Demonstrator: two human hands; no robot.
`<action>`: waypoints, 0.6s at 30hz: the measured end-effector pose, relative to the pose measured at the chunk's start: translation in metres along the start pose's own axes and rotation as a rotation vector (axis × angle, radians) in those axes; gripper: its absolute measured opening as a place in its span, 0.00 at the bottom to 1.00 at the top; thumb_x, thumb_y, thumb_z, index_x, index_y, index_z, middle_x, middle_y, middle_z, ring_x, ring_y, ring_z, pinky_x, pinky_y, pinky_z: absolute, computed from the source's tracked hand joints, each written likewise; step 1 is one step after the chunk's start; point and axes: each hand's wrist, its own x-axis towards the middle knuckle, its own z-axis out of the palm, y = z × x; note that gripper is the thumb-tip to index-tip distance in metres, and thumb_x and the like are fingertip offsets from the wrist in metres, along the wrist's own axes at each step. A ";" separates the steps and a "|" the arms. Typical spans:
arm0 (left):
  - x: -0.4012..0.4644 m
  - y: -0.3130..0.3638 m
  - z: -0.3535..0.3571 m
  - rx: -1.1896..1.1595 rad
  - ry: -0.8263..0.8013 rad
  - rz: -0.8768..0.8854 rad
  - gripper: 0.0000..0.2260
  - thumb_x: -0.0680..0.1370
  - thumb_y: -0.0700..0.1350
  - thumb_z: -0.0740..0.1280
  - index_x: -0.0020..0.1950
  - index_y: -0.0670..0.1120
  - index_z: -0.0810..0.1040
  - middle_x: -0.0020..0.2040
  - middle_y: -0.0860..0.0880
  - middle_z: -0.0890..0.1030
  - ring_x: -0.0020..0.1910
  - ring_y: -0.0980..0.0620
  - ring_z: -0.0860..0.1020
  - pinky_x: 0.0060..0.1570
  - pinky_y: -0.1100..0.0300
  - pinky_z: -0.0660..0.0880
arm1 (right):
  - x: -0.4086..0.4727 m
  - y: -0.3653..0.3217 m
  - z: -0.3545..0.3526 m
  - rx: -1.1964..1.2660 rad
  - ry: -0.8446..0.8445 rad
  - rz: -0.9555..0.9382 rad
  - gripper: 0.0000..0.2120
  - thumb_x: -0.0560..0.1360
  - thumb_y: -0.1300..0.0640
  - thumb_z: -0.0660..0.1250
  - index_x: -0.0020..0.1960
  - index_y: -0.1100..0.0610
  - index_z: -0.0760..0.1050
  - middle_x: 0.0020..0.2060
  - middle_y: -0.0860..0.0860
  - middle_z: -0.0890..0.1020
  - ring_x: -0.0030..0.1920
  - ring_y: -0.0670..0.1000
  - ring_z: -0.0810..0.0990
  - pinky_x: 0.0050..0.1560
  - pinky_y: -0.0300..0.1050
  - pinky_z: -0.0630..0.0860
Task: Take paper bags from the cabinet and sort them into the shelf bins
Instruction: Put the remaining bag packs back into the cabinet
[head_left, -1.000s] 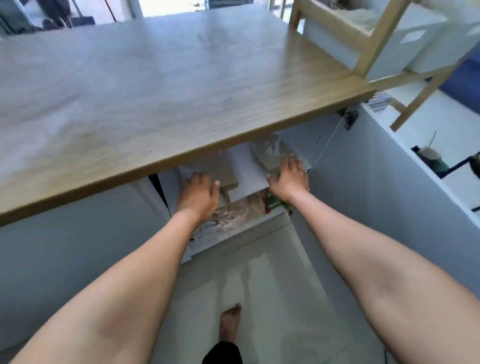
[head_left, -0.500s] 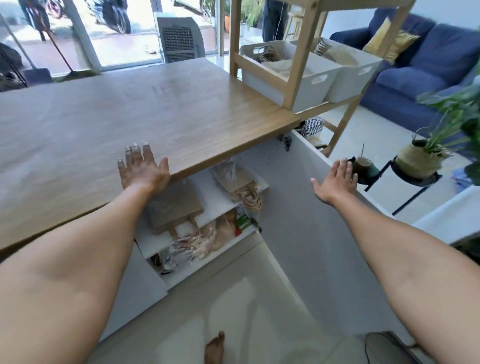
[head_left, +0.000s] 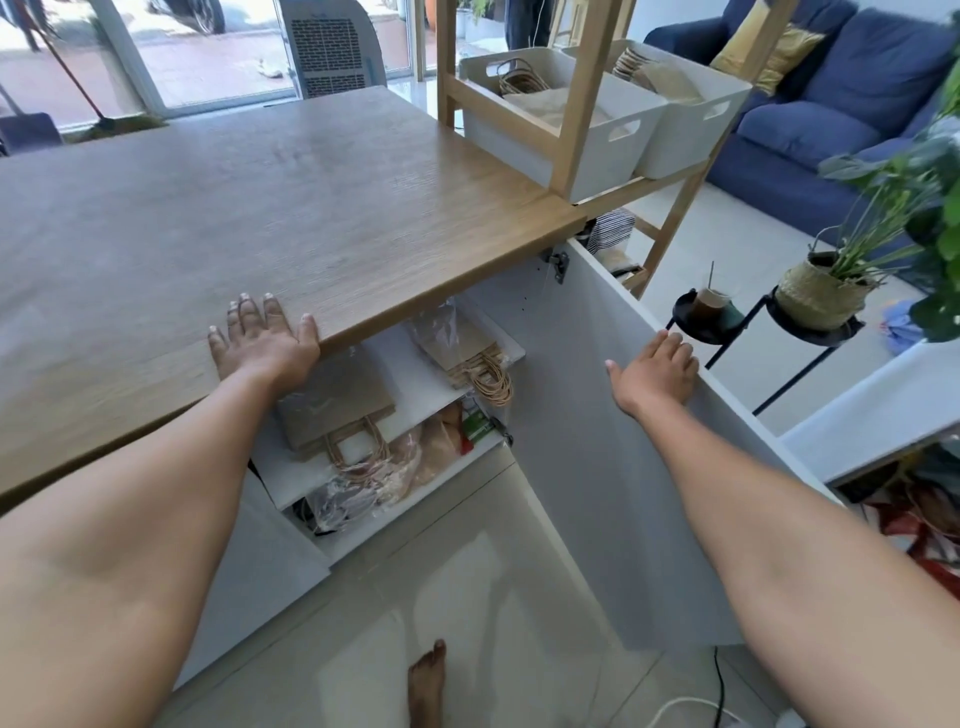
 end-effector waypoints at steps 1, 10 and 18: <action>0.000 0.000 0.000 0.003 0.002 0.000 0.31 0.80 0.61 0.42 0.79 0.46 0.45 0.79 0.45 0.43 0.78 0.47 0.42 0.74 0.47 0.38 | -0.005 -0.005 -0.002 -0.001 0.012 0.007 0.40 0.79 0.39 0.51 0.77 0.67 0.45 0.76 0.63 0.53 0.74 0.62 0.55 0.74 0.54 0.54; -0.007 0.000 -0.004 0.012 -0.020 0.022 0.31 0.80 0.61 0.42 0.79 0.46 0.43 0.79 0.44 0.42 0.78 0.47 0.41 0.75 0.48 0.38 | -0.053 -0.076 -0.015 0.056 -0.001 0.092 0.25 0.79 0.61 0.50 0.74 0.70 0.54 0.70 0.62 0.62 0.66 0.59 0.64 0.66 0.49 0.61; -0.010 0.002 -0.006 0.013 -0.027 0.029 0.31 0.80 0.61 0.41 0.79 0.46 0.42 0.79 0.45 0.41 0.78 0.47 0.41 0.74 0.49 0.37 | -0.076 -0.131 -0.013 0.154 0.072 -0.044 0.25 0.78 0.64 0.51 0.74 0.70 0.54 0.68 0.60 0.64 0.63 0.58 0.65 0.61 0.48 0.65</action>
